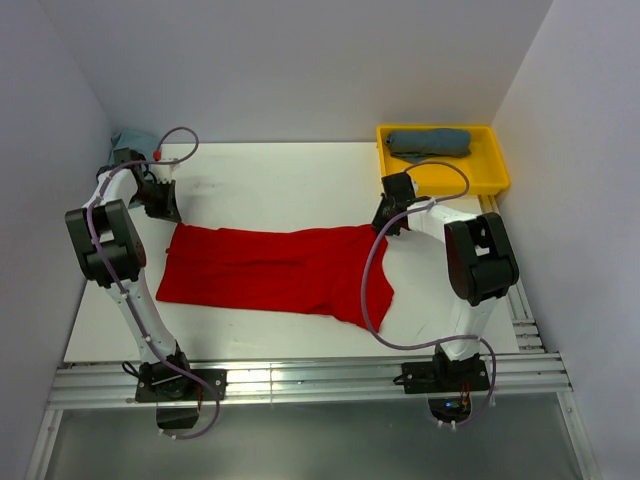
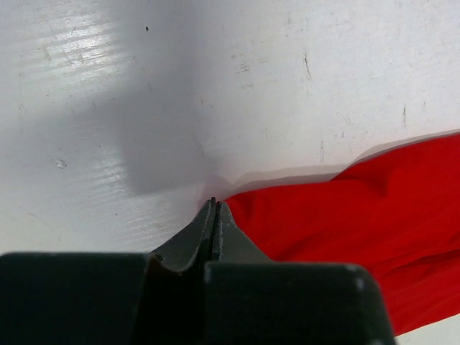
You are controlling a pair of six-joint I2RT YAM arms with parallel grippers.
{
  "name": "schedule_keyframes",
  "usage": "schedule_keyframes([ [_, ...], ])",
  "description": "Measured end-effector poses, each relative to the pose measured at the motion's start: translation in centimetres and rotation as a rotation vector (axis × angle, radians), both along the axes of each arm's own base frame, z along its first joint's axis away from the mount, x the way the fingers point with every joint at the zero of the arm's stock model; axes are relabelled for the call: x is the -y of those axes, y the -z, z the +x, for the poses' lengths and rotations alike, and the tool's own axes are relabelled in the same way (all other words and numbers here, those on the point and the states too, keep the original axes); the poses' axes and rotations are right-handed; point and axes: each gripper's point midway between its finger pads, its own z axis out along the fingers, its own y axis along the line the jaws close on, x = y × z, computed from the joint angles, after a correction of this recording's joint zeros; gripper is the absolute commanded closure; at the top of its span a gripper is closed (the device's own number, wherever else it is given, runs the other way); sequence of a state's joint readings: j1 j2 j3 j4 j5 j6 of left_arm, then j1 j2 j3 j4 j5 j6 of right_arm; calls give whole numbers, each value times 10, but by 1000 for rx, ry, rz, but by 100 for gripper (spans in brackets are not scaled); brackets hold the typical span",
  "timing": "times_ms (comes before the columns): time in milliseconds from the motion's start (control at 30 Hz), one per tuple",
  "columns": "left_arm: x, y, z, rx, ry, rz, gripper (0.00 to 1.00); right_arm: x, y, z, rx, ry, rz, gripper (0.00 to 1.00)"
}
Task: Roll the t-shirts
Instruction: Fold the tshirt
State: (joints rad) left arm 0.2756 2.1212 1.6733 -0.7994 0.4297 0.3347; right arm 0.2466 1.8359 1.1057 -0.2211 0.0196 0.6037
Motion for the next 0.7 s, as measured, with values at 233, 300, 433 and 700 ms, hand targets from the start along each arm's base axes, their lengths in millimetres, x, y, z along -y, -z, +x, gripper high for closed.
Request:
schedule_keyframes([
  [233, -3, -4, 6, 3, -17, 4, 100, 7, 0, 2, -1, 17, 5, 90],
  [300, -4, -5, 12, 15, -24, 8, 100, 9, 0, 3, -1, 22, 4, 91],
  [433, -6, -2, 16, 9, -38, 7, 100, 12, -2, 5, 3, 30, 6, 92],
  [700, -7, 0, 17, 1, -42, 4, 77, 17, -2, 7, 4, 41, 6, 94],
])
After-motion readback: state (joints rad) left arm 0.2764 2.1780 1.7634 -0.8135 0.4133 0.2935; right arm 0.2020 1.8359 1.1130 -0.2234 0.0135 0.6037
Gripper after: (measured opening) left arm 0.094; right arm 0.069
